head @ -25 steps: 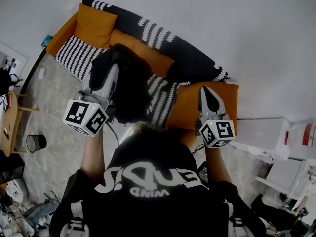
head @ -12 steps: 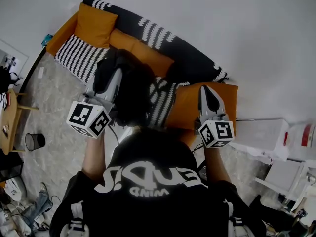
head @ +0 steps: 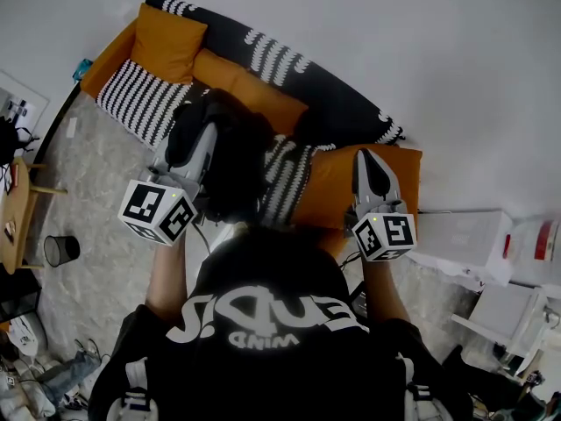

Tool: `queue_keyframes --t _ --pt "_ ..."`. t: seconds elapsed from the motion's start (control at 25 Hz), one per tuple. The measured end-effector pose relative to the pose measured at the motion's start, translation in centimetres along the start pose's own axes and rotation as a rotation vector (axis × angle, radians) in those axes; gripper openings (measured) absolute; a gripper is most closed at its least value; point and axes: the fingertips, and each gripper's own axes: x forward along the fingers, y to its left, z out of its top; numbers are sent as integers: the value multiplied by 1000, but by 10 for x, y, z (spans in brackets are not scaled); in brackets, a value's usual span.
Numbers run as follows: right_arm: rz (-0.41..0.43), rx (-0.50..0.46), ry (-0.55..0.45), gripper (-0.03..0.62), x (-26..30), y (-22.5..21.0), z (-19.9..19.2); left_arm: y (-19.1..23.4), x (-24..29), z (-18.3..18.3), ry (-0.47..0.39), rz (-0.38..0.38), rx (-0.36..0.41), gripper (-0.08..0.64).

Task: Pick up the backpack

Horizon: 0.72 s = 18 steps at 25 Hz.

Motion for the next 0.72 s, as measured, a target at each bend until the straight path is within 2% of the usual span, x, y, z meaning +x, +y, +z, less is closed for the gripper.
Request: queue_keyframes --t 0.72 --pt "13 -3 4 -3 4 8 2 7 -4 -11 31 11 -24 37"
